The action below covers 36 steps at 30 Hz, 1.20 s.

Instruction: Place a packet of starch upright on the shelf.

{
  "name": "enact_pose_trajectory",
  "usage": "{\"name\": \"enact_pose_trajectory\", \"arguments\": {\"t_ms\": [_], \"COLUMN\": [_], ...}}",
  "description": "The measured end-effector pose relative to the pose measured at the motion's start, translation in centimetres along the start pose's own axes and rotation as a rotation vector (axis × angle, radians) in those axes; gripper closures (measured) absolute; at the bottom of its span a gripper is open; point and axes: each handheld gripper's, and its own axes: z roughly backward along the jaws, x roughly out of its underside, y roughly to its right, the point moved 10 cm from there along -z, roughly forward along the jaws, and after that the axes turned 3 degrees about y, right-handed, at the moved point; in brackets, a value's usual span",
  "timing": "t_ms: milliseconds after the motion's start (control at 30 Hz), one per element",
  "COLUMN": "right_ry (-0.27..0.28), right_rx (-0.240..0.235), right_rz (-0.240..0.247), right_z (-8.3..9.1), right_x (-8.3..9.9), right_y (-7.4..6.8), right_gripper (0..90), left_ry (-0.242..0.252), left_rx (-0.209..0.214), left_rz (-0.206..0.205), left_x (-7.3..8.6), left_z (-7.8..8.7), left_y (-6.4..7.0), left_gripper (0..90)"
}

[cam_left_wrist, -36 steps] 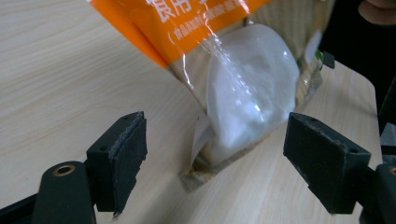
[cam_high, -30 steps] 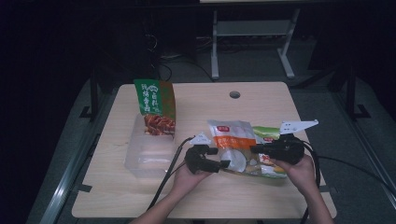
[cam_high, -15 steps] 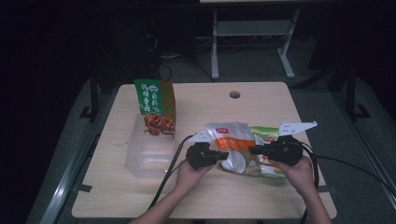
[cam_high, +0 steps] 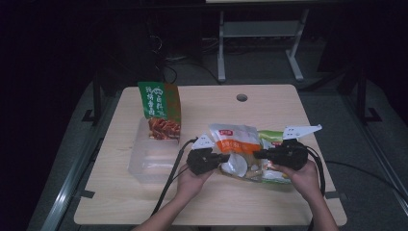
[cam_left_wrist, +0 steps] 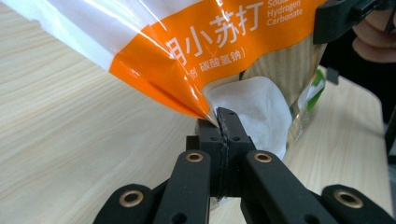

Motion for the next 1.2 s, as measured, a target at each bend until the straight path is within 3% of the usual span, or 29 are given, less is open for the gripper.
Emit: {"name": "enact_pose_trajectory", "arguments": {"t_ms": [100,467,567,667,767,933,1067,1200], "right_ry": [-0.045,-0.072,-0.092,-0.111,-0.112,-0.086,-0.063,-0.046], "right_rx": [0.013,-0.022,-0.044,-0.04,-0.026,-0.036,-0.026,-0.009], "right_rz": [0.01,-0.004,-0.028,-0.021,-0.015,-0.024,-0.01,0.005], "right_z": [-0.4,-2.3,-2.9,-3.7,-3.9,-3.6,-3.2,-2.9], "right_x": [0.5,-0.2,-0.2,-0.2,-0.2,-0.3,-0.8,-1.6], "right_y": [0.1,-0.4,-0.4,-0.4,-0.3,-0.9,-1.4,-2.0], "right_gripper": [88.4,80.6,77.9,80.8,89.4,90.0,90.0,90.0], "left_ry": [-0.005,-0.009,-0.007,-0.018,-0.022,-0.031,-0.037,-0.034], "left_rx": [-0.013,-0.025,-0.022,-0.03,-0.031,-0.044,-0.068,-0.076], "left_rz": [-0.005,-0.027,-0.033,-0.059,-0.058,-0.059,-0.102,-0.12], "left_x": [0.4,0.8,0.8,0.9,1.1,1.4,1.6,1.8], "left_z": [0.0,0.3,0.5,0.5,0.8,1.6,2.6,3.7], "left_y": [-0.2,-0.1,-0.1,0.0,0.1,0.5,1.3,1.9], "left_gripper": [90.0,89.9,89.9,89.7,87.8,70.3,57.8,48.7]}}
